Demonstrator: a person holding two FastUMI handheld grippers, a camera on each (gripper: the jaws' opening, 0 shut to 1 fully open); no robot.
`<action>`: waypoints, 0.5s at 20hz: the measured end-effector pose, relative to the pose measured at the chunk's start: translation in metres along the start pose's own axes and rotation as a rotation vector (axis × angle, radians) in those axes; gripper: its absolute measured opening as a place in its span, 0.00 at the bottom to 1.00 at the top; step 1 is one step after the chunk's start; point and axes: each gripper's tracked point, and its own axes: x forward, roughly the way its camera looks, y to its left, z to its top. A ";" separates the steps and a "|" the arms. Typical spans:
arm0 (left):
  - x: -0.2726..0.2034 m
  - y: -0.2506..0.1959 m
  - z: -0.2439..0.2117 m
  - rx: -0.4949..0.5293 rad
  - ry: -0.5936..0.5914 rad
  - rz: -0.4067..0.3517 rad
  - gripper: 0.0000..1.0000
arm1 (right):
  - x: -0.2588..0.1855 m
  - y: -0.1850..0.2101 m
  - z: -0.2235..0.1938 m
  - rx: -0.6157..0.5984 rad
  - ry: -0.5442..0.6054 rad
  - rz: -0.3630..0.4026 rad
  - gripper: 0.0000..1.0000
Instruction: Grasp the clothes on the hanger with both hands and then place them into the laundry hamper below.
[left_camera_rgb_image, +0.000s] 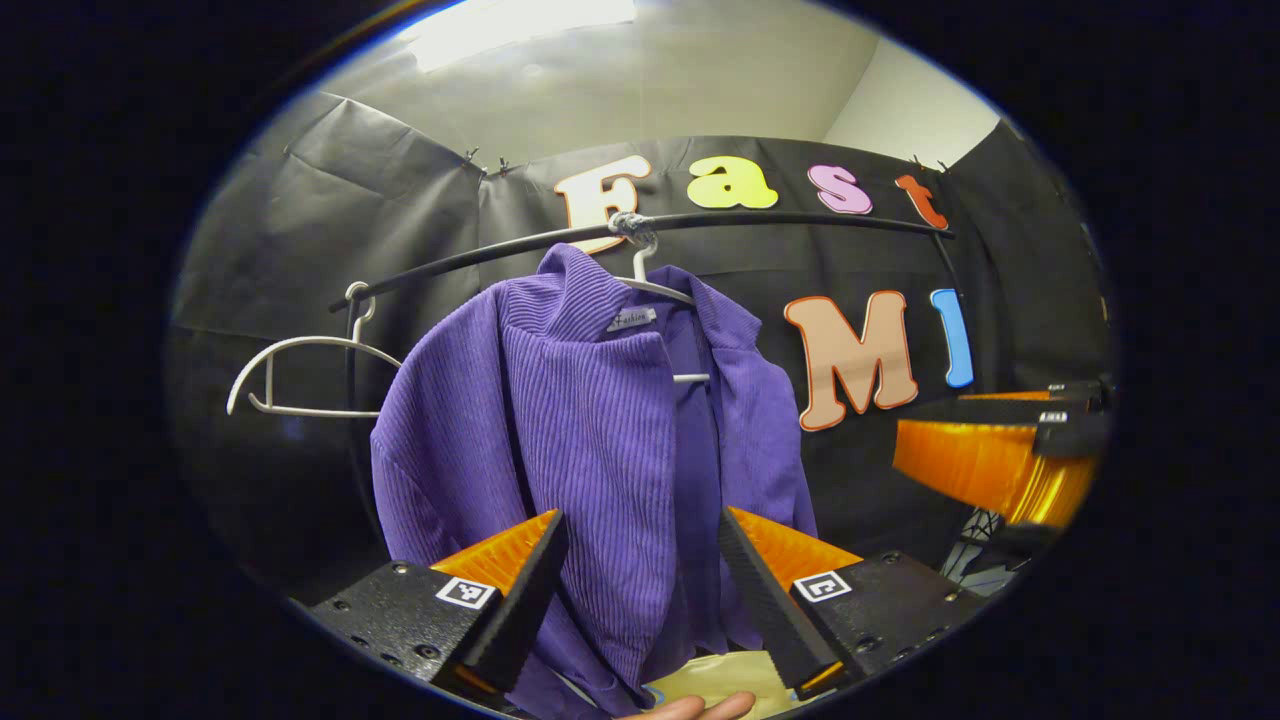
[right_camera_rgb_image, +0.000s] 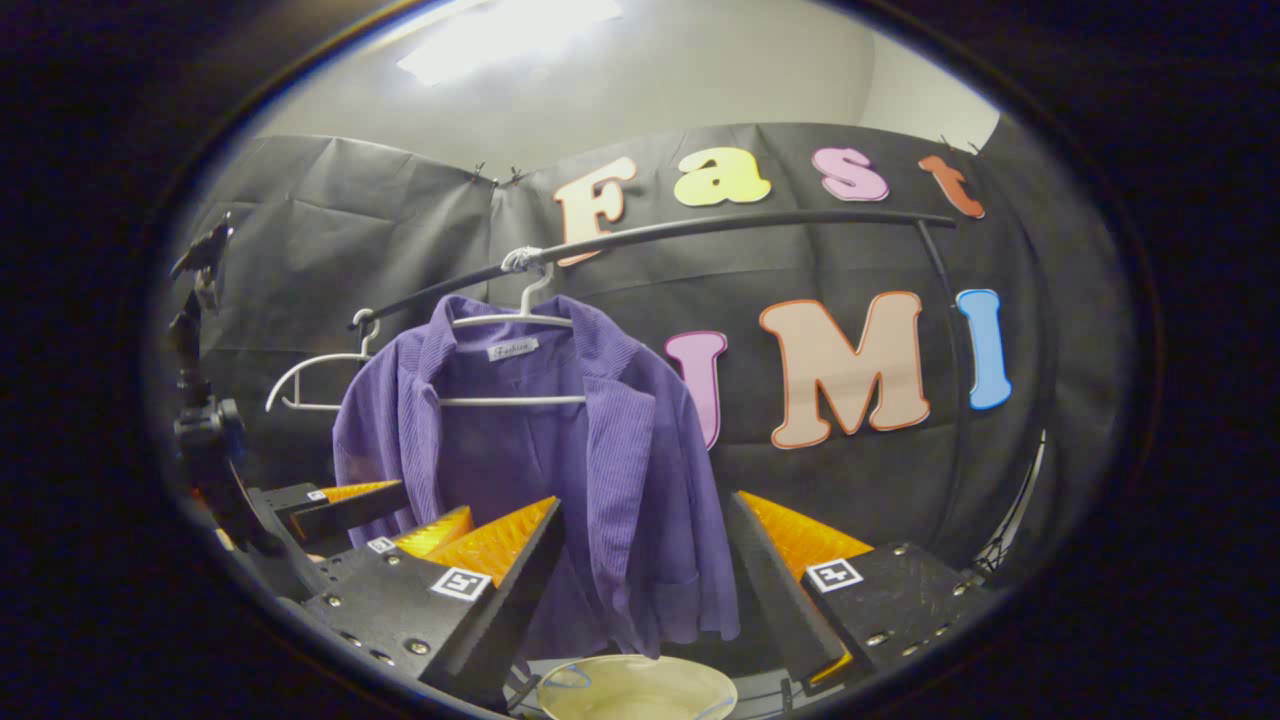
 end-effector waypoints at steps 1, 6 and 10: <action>0.006 0.003 0.002 -0.009 -0.007 0.011 0.91 | 0.007 0.005 -0.001 -0.013 0.007 0.020 0.99; 0.032 0.008 -0.005 -0.037 0.049 -0.015 0.66 | 0.046 0.029 -0.005 -0.059 0.005 0.095 0.96; 0.042 0.032 -0.003 -0.005 0.048 0.017 0.39 | 0.077 0.058 -0.002 -0.021 -0.015 0.140 0.94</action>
